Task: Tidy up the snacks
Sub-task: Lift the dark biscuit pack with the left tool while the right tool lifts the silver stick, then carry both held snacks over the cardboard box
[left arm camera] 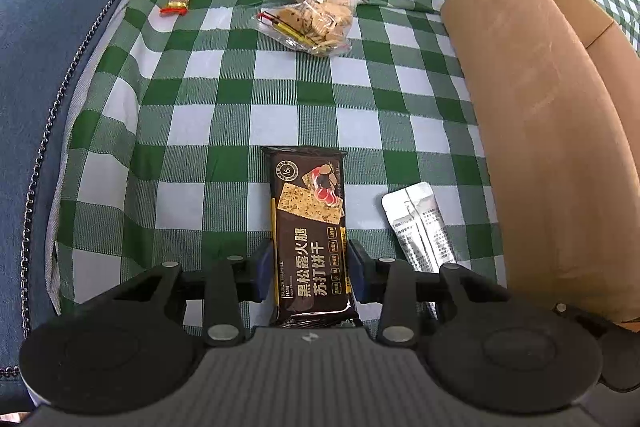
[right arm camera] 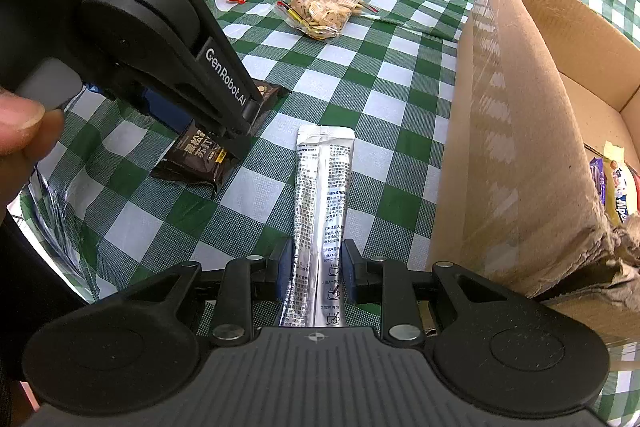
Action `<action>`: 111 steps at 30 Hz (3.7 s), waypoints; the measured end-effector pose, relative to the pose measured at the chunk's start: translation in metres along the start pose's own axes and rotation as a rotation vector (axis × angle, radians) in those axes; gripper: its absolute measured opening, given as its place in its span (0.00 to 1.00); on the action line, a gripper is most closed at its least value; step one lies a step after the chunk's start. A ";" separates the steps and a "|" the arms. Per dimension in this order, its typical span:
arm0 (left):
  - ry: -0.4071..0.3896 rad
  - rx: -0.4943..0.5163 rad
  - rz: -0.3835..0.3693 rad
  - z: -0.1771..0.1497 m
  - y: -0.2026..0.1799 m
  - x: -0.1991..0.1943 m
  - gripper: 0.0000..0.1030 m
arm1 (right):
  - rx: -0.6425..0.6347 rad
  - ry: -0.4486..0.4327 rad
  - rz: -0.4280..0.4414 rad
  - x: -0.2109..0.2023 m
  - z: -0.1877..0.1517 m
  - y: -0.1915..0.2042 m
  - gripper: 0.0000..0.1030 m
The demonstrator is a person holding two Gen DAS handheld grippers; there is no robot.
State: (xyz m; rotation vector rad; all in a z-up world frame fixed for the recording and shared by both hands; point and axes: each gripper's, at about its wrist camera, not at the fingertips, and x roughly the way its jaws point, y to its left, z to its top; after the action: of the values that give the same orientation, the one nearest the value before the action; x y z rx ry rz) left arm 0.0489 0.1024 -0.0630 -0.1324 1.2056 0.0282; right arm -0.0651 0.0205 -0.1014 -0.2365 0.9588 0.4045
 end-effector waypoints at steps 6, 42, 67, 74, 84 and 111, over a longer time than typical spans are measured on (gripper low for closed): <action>-0.038 -0.015 -0.014 0.002 0.002 -0.007 0.40 | -0.003 -0.005 -0.005 0.000 0.001 -0.001 0.27; -0.319 -0.158 0.060 0.015 0.024 -0.059 0.39 | -0.007 -0.332 -0.028 -0.063 0.027 -0.005 0.26; -0.748 0.208 -0.259 -0.017 -0.112 -0.111 0.39 | 0.382 -0.518 -0.341 -0.124 0.023 -0.200 0.25; -0.741 0.311 -0.366 -0.026 -0.162 -0.097 0.39 | 0.387 -0.511 -0.405 -0.121 0.013 -0.218 0.25; -0.710 0.325 -0.411 -0.013 -0.184 -0.075 0.39 | 0.351 -0.492 -0.470 -0.116 0.006 -0.225 0.25; -0.690 0.296 -0.424 -0.016 -0.185 -0.078 0.39 | 0.302 -0.500 -0.474 -0.114 0.011 -0.218 0.25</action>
State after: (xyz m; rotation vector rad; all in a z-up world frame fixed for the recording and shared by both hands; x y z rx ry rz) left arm 0.0229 -0.0795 0.0204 -0.1032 0.4660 -0.4427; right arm -0.0197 -0.1975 0.0032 -0.0735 0.4380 -0.1209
